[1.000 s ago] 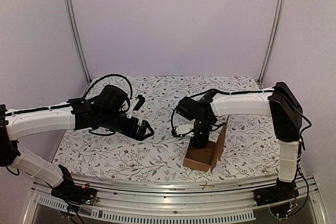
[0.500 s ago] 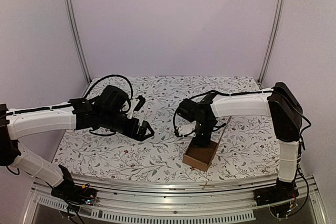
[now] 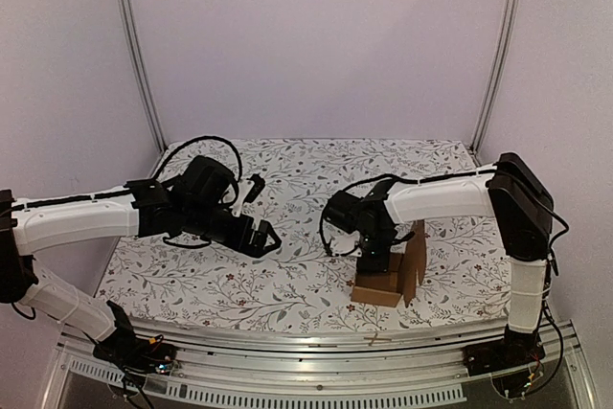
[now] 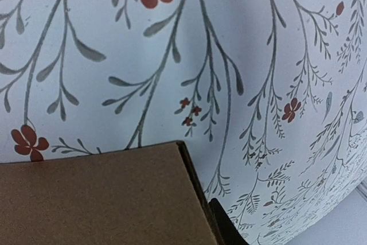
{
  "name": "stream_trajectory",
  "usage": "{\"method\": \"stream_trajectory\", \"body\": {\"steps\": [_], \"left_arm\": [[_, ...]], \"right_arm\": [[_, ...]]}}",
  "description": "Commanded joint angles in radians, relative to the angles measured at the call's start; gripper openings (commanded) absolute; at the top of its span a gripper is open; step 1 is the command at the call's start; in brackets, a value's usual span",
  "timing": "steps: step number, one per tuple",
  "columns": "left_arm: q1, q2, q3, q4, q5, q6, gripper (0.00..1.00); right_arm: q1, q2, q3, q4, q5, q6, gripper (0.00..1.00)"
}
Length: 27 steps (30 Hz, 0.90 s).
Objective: Fold the paper box
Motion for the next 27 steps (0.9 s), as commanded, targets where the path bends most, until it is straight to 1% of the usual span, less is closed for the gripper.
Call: {"method": "stream_trajectory", "body": {"steps": [1, 4, 6, 9, 12, 16, 19, 21, 22, 24, 27], "left_arm": [[-0.004, 0.007, 0.004, -0.016, -0.009, 0.020, 0.99], [-0.004, 0.012, 0.014, -0.019, -0.011, 0.025, 0.99], [-0.004, 0.022, 0.022, -0.020, -0.007, 0.027, 0.99], [-0.004, 0.041, 0.033, -0.025, 0.001, 0.029, 0.99], [-0.004, 0.048, 0.049, -0.039, -0.001, 0.029, 0.99], [-0.003, 0.050, 0.058, -0.044, -0.018, 0.030, 0.99], [-0.003, 0.073, 0.084, -0.063, -0.024, 0.041, 0.99], [-0.003, 0.094, 0.117, -0.088, -0.031, 0.048, 0.99], [-0.003, 0.105, 0.135, -0.101, -0.039, 0.053, 0.99], [-0.001, 0.114, 0.163, -0.120, -0.074, 0.060, 0.99], [0.000, 0.104, 0.189, -0.119, -0.170, 0.061, 0.99]], "right_arm": [[0.053, -0.015, -0.127, 0.178, 0.246, -0.051, 0.22], [0.078, -0.062, -0.212, 0.293, 0.352, -0.102, 0.20], [0.083, -0.074, -0.240, 0.342, 0.389, -0.127, 0.20], [0.081, -0.081, -0.255, 0.359, 0.369, -0.134, 0.21], [0.082, -0.106, -0.257, 0.360, 0.341, -0.122, 0.21], [0.082, -0.191, -0.292, 0.424, 0.350, -0.154, 0.21], [0.082, -0.165, -0.291, 0.422, 0.356, -0.182, 0.30], [0.081, -0.141, -0.283, 0.401, 0.325, -0.184, 0.36], [0.077, -0.140, -0.272, 0.374, 0.294, -0.178, 0.37], [0.065, -0.165, -0.250, 0.327, 0.232, -0.168, 0.39], [0.035, -0.235, -0.204, 0.268, 0.151, -0.173, 0.46]]}}
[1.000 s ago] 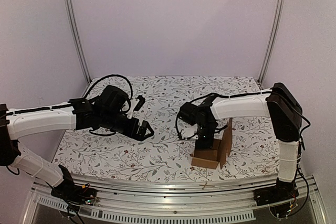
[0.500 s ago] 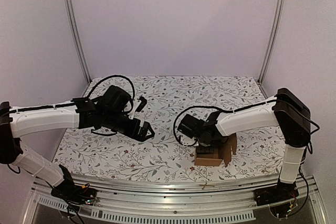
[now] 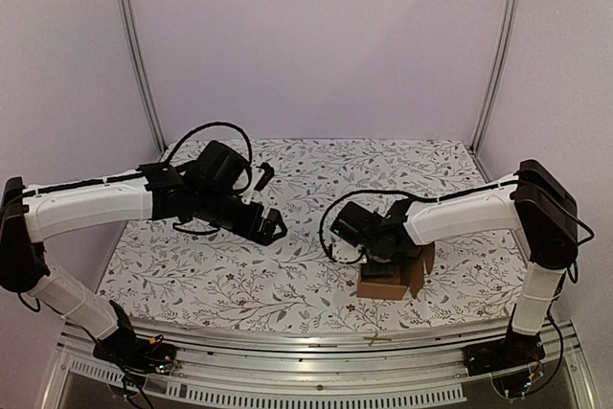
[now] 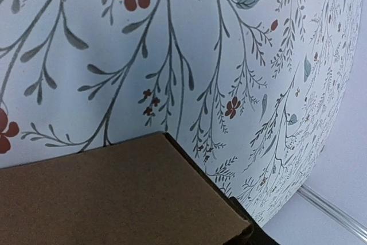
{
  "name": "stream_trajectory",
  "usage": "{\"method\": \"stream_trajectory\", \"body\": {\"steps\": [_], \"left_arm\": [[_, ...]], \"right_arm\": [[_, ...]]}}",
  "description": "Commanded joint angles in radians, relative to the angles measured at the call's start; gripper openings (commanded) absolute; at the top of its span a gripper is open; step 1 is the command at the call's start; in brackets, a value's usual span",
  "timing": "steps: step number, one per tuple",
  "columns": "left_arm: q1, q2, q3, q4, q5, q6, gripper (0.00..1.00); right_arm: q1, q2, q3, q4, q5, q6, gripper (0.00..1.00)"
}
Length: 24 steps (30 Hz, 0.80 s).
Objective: Fold the paper box
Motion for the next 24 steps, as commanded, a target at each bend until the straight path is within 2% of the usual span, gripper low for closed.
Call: {"method": "stream_trajectory", "body": {"steps": [1, 7, 12, 16, 19, 24], "left_arm": [[0.000, -0.004, 0.053, -0.033, -0.153, 0.017, 0.99], [0.011, -0.026, 0.071, 0.003, -0.233, 0.036, 0.99], [0.025, -0.045, -0.068, 0.236, -0.249, -0.013, 0.99], [-0.014, -0.146, -0.163, 0.372, -0.434, -0.035, 0.99], [-0.003, -0.169, -0.196, 0.445, -0.430, -0.013, 0.99], [0.004, -0.131, -0.126, 0.382, -0.350, 0.071, 0.99]], "right_arm": [[-0.049, -0.096, 0.082, -0.109, -0.139, -0.003, 0.49], [-0.087, -0.147, 0.160, -0.234, -0.247, -0.017, 0.53], [-0.102, -0.115, 0.134, -0.257, -0.294, -0.058, 0.54], [-0.108, -0.060, 0.155, -0.272, -0.294, -0.055, 0.54], [-0.112, -0.017, 0.173, -0.283, -0.269, -0.067, 0.54], [-0.119, 0.048, 0.182, -0.284, -0.208, -0.078, 0.53]]}}
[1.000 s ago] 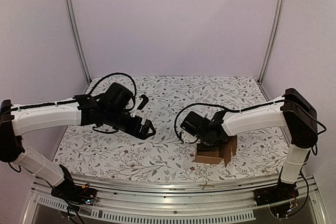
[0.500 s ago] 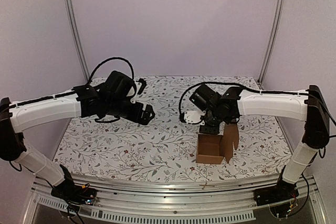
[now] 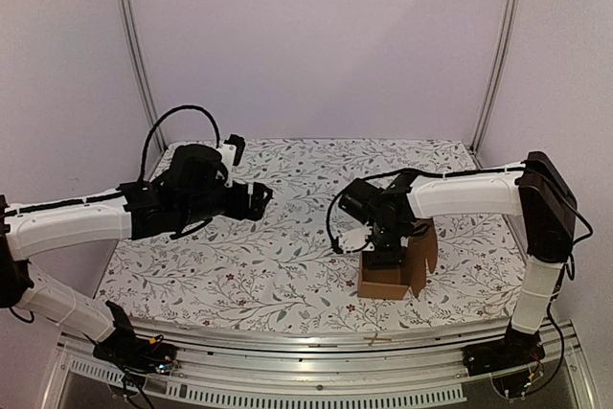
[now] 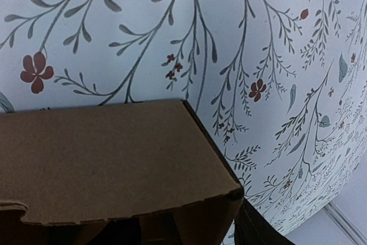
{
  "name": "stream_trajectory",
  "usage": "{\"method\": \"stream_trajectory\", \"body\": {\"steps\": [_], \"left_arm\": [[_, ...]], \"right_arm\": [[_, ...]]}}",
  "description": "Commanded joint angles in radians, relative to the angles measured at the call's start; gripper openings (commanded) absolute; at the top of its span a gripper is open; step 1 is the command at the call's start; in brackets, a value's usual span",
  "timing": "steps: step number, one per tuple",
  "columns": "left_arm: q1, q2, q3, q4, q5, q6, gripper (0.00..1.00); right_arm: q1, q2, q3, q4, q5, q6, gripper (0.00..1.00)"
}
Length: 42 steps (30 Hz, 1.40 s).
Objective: Fold the paper box
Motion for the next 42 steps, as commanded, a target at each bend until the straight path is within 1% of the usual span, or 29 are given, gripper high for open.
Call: {"method": "stream_trajectory", "body": {"steps": [1, 9, 13, 15, 18, 23, 28, 32, 35, 37, 39, 40, 41, 42], "left_arm": [[0.003, 0.030, 0.056, 0.006, 0.016, 0.070, 0.99], [0.003, -0.007, -0.014, 0.069, 0.049, 0.066, 0.94], [0.003, -0.039, -0.034, 0.075, 0.049, 0.067, 0.93], [0.003, -0.048, -0.039, 0.072, 0.050, 0.066, 0.93], [0.003, -0.057, -0.041, 0.060, 0.048, 0.062, 0.93], [0.003, -0.069, -0.041, 0.052, 0.044, 0.057, 0.93], [0.003, -0.085, -0.050, 0.046, 0.053, 0.030, 0.93], [0.003, -0.112, -0.060, 0.039, 0.057, 0.009, 0.93], [0.002, -0.142, -0.059, 0.031, 0.055, 0.008, 0.93], [0.002, -0.164, -0.049, 0.020, 0.052, 0.010, 0.94], [0.002, -0.181, -0.023, -0.008, 0.044, 0.018, 0.97], [0.002, -0.189, -0.007, -0.029, 0.038, 0.024, 0.99], [0.002, -0.196, 0.009, -0.054, 0.032, 0.032, 0.99], [0.002, -0.202, 0.023, -0.074, 0.027, 0.036, 0.99]], "right_arm": [[-0.015, 0.056, 0.030, -0.020, 0.046, -0.012, 0.52], [-0.017, 0.096, 0.028, 0.013, 0.106, -0.012, 0.43], [-0.016, 0.111, 0.020, 0.031, 0.132, -0.022, 0.32], [-0.017, 0.120, 0.015, 0.044, 0.149, -0.026, 0.30], [-0.018, 0.126, -0.007, 0.092, 0.183, -0.038, 0.29], [-0.018, 0.126, -0.045, 0.146, 0.193, -0.048, 0.30], [-0.017, 0.124, -0.098, 0.226, 0.234, -0.073, 0.27], [-0.017, 0.117, -0.107, 0.237, 0.239, -0.071, 0.28], [-0.017, 0.068, -0.094, 0.207, 0.232, -0.062, 0.33], [-0.017, 0.002, -0.051, 0.121, 0.198, -0.060, 0.41], [-0.018, -0.055, -0.007, 0.049, 0.178, -0.057, 0.50], [-0.017, -0.082, 0.006, 0.027, 0.169, -0.057, 0.57], [-0.017, -0.132, 0.015, 0.014, 0.164, -0.059, 0.68], [-0.017, -0.163, 0.024, 0.004, 0.153, -0.063, 0.96]]}}
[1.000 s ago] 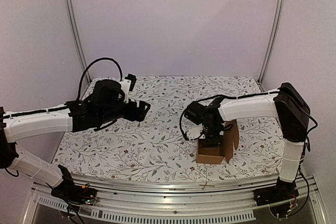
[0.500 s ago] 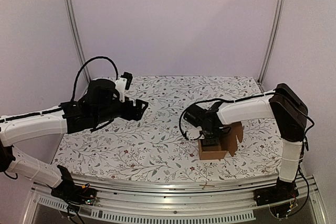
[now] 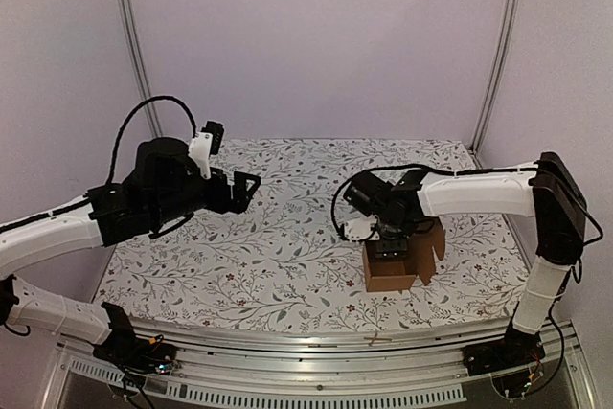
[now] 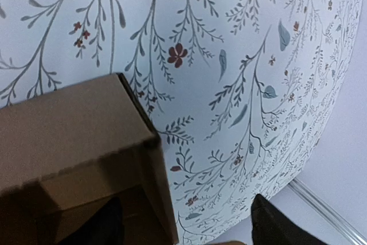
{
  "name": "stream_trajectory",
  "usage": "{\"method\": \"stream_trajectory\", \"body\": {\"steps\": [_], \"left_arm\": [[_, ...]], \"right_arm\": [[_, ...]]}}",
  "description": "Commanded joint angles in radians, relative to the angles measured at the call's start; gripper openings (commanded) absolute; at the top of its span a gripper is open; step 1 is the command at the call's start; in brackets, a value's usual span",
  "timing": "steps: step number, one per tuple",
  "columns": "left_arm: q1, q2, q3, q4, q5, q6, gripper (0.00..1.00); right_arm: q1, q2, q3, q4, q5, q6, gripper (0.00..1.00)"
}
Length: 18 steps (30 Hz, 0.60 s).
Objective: Fold the paper box
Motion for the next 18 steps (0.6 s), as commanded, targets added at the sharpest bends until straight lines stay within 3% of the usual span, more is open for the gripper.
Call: {"method": "stream_trajectory", "body": {"steps": [1, 4, 7, 11, 14, 18], "left_arm": [[0.002, -0.040, 0.073, -0.102, -0.028, 0.016, 0.99], [0.002, -0.064, 0.101, -0.146, -0.040, -0.001, 0.99], [0.002, -0.074, 0.115, -0.175, -0.084, -0.040, 0.99], [0.002, -0.047, 0.149, -0.195, -0.080, -0.027, 0.99], [0.001, -0.032, 0.151, -0.170, -0.057, -0.022, 0.99], [0.000, -0.004, 0.165, -0.144, -0.030, -0.033, 0.99]], "right_arm": [[-0.005, -0.206, 0.080, -0.098, -0.059, 0.002, 0.98], [-0.005, -0.346, 0.103, -0.051, -0.075, 0.009, 0.99], [-0.007, -0.510, 0.063, 0.135, 0.022, 0.016, 0.99], [-0.067, -0.577, 0.071, 0.199, 0.099, 0.096, 0.99], [-0.100, -0.612, 0.033, 0.216, 0.047, 0.111, 0.99], [-0.204, -0.705, 0.058, 0.105, -0.175, 0.226, 0.99]]}}
